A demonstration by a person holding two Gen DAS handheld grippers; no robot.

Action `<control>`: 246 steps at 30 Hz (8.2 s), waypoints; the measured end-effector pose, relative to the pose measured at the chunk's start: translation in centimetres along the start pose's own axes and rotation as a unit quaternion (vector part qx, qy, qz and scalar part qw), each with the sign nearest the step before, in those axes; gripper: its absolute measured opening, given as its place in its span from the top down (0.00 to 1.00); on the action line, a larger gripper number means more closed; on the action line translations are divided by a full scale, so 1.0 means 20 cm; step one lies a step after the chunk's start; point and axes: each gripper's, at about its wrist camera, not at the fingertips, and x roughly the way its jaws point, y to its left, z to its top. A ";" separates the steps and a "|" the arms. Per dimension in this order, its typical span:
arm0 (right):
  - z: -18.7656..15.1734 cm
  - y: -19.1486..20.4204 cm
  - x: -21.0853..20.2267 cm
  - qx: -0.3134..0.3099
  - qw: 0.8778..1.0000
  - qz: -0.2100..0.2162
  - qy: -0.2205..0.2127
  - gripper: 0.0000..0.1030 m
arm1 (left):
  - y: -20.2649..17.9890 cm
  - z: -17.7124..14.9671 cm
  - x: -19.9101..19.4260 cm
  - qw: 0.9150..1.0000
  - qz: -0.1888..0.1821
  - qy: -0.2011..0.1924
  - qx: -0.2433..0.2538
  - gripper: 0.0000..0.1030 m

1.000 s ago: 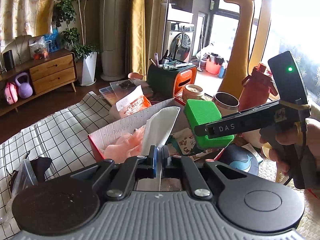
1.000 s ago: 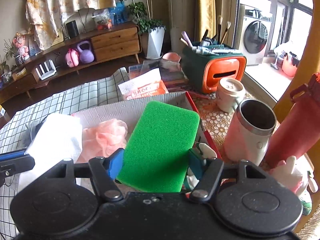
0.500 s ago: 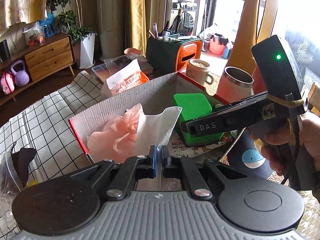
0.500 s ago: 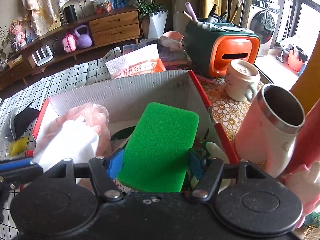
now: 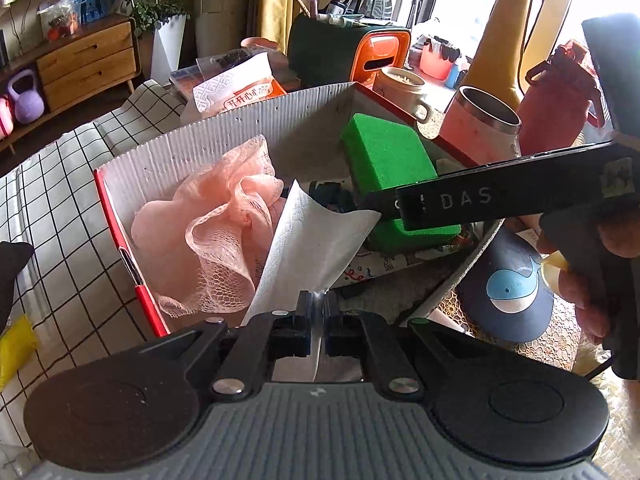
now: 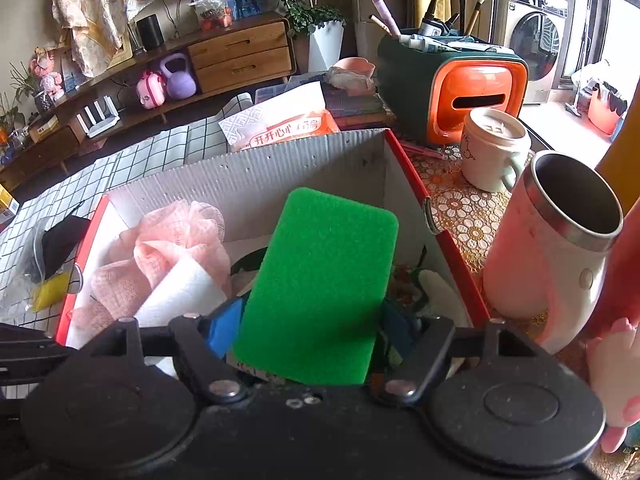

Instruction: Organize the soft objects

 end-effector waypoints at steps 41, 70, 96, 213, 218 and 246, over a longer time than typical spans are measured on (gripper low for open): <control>-0.22 0.26 -0.72 -0.050 0.990 0.105 -0.084 0.00 | 0.16 -0.21 -0.71 0.991 -0.014 -0.117 -0.065 0.19; -0.16 1.00 -0.60 -0.169 0.970 0.172 -0.032 0.00 | 1.00 -0.51 -1.23 0.984 0.047 -0.139 -0.106 0.00; -0.01 1.48 0.29 -0.284 0.939 0.165 0.106 0.12 | 1.60 -0.63 -0.50 0.981 0.156 -0.034 -0.111 0.01; -0.39 1.32 0.13 -0.274 0.948 0.139 0.085 0.88 | 1.43 -0.73 -0.88 0.953 0.085 -0.133 -0.258 0.77; -0.43 1.27 0.08 -0.260 0.954 0.133 0.065 0.89 | 1.38 -0.73 -0.90 0.954 0.086 -0.131 -0.256 0.77; 0.06 0.52 -0.62 -0.160 0.980 0.048 -0.104 0.89 | 0.46 -0.16 -0.80 0.984 0.017 -0.126 -0.127 0.77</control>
